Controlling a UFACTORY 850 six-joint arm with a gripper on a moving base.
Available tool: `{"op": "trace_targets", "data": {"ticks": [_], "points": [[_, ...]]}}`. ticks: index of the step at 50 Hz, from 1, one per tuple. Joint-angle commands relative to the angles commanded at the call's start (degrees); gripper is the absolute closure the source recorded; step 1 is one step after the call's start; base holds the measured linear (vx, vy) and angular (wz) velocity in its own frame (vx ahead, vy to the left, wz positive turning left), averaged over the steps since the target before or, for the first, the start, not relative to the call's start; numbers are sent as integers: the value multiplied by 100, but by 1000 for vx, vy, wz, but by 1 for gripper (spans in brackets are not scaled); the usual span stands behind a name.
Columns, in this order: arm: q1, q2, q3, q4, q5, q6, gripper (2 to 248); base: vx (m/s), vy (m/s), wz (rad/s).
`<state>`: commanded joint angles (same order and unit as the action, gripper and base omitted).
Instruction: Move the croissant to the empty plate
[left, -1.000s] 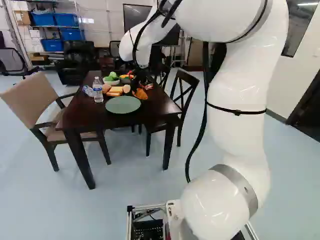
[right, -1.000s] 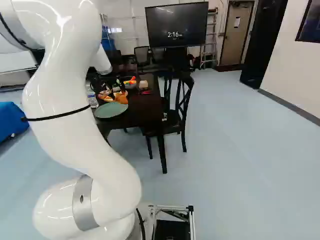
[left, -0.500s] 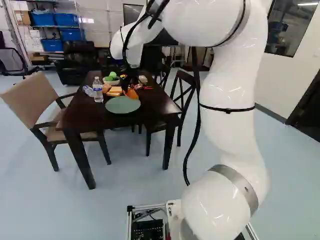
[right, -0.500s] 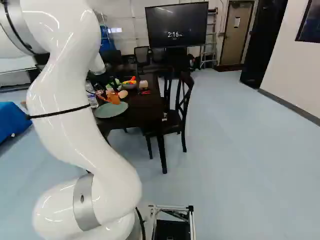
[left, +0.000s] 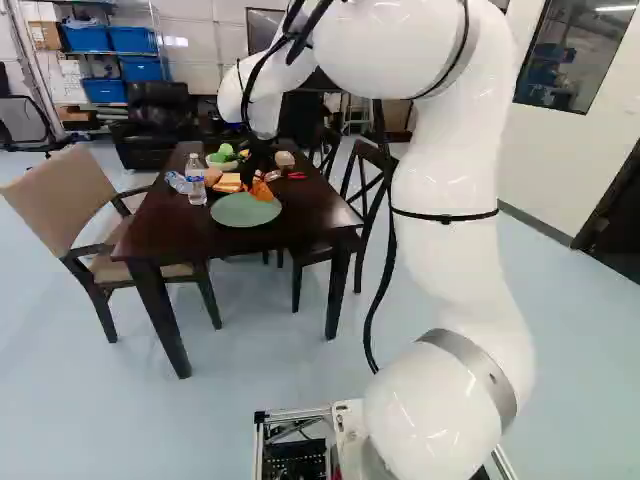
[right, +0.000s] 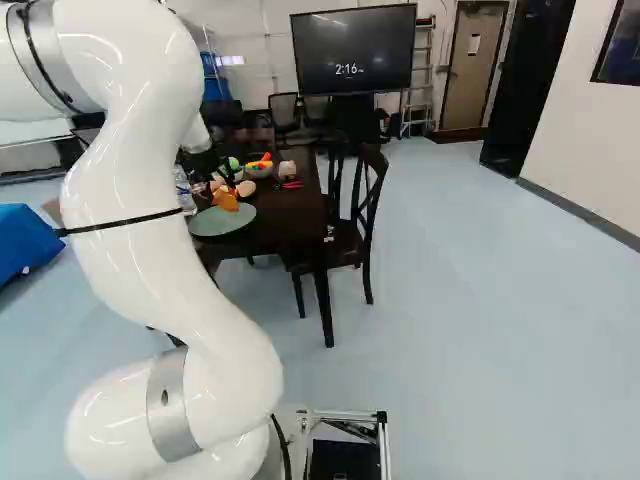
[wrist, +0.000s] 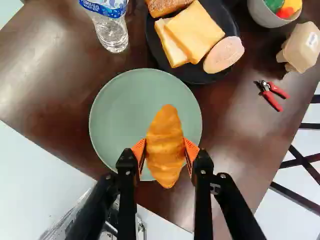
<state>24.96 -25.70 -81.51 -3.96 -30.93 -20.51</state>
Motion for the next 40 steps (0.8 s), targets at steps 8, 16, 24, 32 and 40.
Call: {"op": "trace_targets", "data": {"ticks": [8,16,24,32,40], "points": [[0,-108,-15,0,0,0,130,0,0,0],[0,-223,-37,0,0,0,130,0,0,0],[1,-392,-134,0,0,0,130,0,0,0],[8,-565,-271,0,0,0,130,0,0,0],[14,-593,-310,0,0,0,130,0,0,0]]}}
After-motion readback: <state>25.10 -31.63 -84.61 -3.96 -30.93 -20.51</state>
